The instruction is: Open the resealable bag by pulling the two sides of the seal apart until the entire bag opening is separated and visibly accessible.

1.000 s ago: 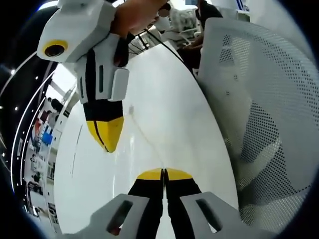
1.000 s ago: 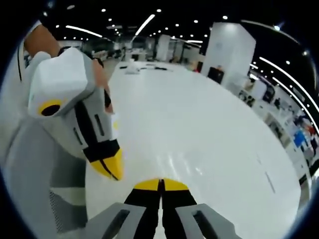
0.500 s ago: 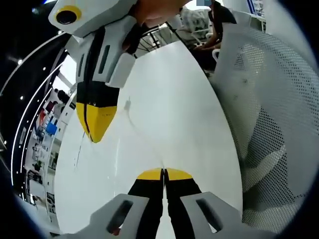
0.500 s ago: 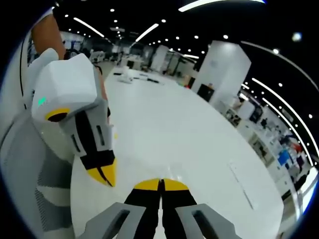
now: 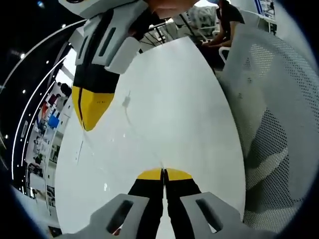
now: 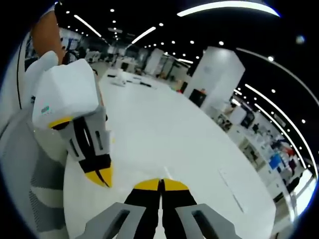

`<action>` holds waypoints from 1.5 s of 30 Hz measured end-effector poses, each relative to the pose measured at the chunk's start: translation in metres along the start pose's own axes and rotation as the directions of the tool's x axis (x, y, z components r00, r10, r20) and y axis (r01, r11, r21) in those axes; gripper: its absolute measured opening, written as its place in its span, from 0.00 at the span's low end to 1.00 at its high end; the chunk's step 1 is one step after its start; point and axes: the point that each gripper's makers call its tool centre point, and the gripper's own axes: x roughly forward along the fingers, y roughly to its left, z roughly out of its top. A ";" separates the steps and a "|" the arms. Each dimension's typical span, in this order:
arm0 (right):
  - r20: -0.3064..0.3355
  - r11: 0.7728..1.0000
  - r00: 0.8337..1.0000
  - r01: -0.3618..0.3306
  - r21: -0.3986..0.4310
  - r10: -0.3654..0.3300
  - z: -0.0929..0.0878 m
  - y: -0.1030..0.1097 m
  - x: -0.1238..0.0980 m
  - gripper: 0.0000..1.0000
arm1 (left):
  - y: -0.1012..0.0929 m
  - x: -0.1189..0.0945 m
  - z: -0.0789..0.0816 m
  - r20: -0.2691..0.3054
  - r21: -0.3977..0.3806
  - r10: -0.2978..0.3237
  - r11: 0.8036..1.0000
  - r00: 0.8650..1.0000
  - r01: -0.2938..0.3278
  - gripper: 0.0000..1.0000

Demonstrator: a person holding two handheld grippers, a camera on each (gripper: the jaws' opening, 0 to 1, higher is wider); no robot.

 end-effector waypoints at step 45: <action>-0.051 1.000 0.999 0.017 0.010 -0.017 -0.008 -0.004 0.008 0.00 | 0.020 0.001 -0.005 0.013 0.039 0.083 0.996 0.996 -0.084 0.01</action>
